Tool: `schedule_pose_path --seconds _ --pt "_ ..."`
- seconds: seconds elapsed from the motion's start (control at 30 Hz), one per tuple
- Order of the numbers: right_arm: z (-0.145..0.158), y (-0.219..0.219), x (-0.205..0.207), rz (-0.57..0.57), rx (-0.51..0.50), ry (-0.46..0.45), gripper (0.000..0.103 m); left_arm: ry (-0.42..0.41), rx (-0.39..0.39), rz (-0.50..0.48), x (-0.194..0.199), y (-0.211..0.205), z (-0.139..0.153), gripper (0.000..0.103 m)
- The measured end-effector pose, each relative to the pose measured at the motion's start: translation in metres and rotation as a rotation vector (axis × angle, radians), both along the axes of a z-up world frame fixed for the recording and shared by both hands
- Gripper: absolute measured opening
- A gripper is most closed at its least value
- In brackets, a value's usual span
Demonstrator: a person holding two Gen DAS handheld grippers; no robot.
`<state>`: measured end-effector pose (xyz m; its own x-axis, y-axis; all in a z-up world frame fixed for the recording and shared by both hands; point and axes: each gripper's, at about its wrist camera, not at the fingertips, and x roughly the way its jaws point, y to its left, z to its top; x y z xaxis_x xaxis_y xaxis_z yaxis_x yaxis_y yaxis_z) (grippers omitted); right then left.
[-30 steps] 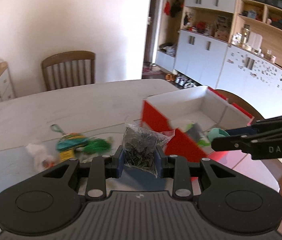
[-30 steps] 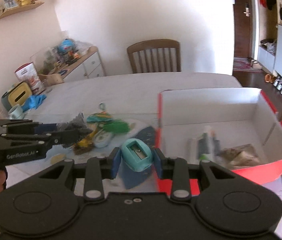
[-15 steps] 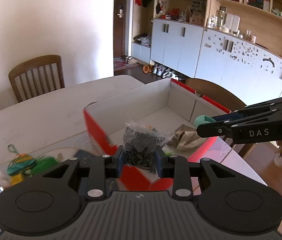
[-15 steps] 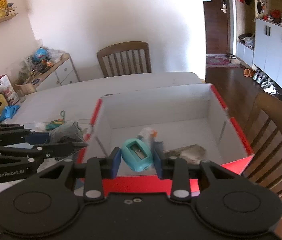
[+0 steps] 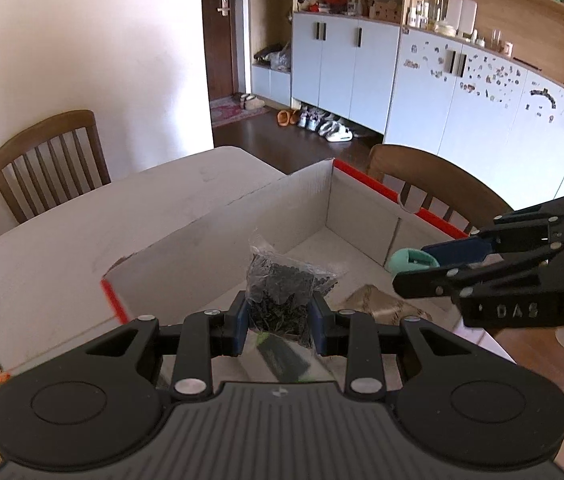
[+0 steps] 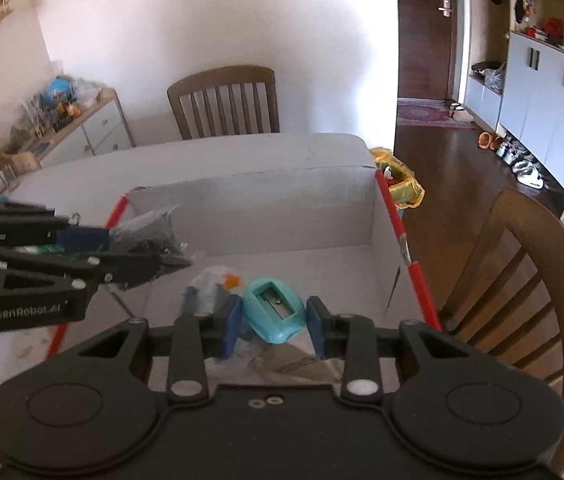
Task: Organize objects
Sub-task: 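Carry the clip bag and teal sharpener into the shoebox and release both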
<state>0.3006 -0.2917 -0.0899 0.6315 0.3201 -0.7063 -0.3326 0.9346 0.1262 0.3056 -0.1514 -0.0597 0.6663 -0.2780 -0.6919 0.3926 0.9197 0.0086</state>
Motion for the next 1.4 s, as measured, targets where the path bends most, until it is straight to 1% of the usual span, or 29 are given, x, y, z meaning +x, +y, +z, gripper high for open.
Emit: schedule_pose_path --seconds 0.27,0.4,0.5,0.67,0.97,1.1,1.23,1.4 --pt "-0.021 -0.004 0.033 0.023 -0.043 0.046 0.033 0.038 0.051 0.001 0.044 -0.024 -0.016 0.03" --pt "-0.029 -0.001 0.041 0.067 -0.073 0.07 0.033 0.064 0.075 0.0 0.061 -0.031 -0.026 0.03" --pt "-0.032 0.003 0.046 0.098 -0.1 0.073 0.033 0.086 0.094 -0.02 0.074 -0.038 -0.033 0.03" --pt "-0.038 0.008 0.049 0.129 -0.116 0.107 0.033 0.15 0.115 -0.034 0.093 -0.05 -0.049 0.03" --pt "-0.052 0.015 0.049 0.157 -0.157 0.15 0.033 0.276 0.137 -0.024 0.112 -0.057 -0.073 0.031" --pt "-0.054 0.014 0.05 0.158 -0.153 0.16 0.033 0.334 0.142 -0.018 0.118 -0.058 -0.083 0.031" --pt "-0.055 0.015 0.05 0.16 -0.154 0.163 0.033 0.366 0.13 -0.003 0.121 -0.054 -0.088 0.031" --pt "-0.054 0.012 0.053 0.158 -0.145 0.171 0.035 0.377 0.111 0.015 0.122 -0.048 -0.087 0.031"
